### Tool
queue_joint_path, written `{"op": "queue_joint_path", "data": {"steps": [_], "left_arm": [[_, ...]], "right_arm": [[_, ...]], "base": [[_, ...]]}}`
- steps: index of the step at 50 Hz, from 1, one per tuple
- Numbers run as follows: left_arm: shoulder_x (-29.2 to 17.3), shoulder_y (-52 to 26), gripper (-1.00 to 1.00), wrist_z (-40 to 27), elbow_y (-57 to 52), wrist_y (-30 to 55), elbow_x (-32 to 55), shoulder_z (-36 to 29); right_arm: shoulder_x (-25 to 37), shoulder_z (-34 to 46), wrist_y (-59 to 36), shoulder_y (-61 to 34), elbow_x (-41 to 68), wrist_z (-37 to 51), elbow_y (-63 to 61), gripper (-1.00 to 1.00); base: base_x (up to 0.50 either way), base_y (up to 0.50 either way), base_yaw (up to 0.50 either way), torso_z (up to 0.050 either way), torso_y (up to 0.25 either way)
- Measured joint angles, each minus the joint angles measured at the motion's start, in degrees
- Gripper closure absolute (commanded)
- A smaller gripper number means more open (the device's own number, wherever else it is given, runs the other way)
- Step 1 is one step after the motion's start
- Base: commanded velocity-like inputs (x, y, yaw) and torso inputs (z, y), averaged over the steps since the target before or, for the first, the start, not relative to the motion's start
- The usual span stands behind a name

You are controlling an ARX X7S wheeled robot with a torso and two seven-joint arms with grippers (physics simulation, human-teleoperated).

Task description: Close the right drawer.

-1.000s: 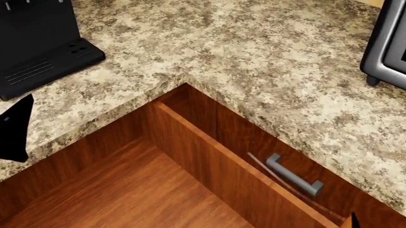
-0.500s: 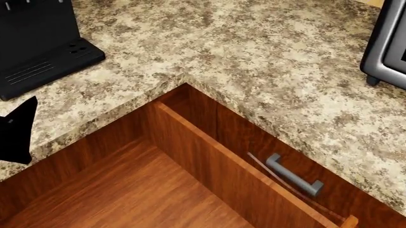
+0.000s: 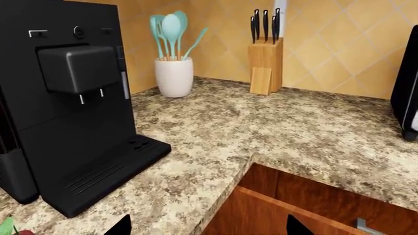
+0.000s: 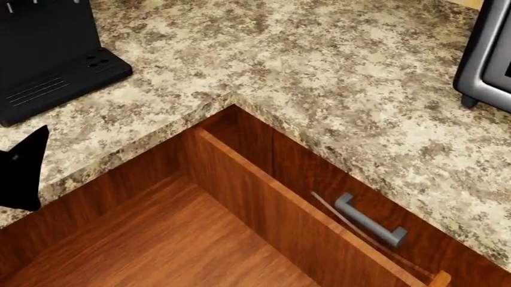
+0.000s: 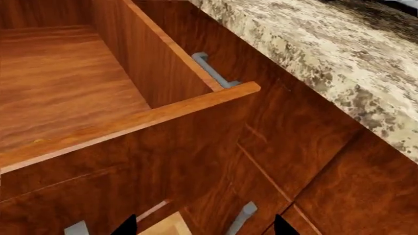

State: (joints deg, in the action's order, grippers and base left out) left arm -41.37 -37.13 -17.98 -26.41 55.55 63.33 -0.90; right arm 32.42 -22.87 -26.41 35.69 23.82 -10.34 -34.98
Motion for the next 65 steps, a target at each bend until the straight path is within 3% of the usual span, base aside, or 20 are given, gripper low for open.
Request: {"op": "queue_joint_path", "data": {"steps": [38, 65], "left_arm": [[-0.2, 1.2, -1.0, 0.1, 0.1, -0.9, -0.1, -0.3], [-0.7, 1.6, -1.0, 0.0, 0.1, -1.3, 0.2, -0.1]], "right_arm": [[-1.8, 10.7, 3.5, -6.2, -5.8, -2.7, 14.7, -1.0], [-3.4, 22.7, 2.8, -19.2, -10.7, -5.1, 24.1, -1.0]], "base": [[0.0, 0.0, 0.0, 0.0, 0.0], [0.0, 0.0, 0.0, 0.0, 0.0]]}}
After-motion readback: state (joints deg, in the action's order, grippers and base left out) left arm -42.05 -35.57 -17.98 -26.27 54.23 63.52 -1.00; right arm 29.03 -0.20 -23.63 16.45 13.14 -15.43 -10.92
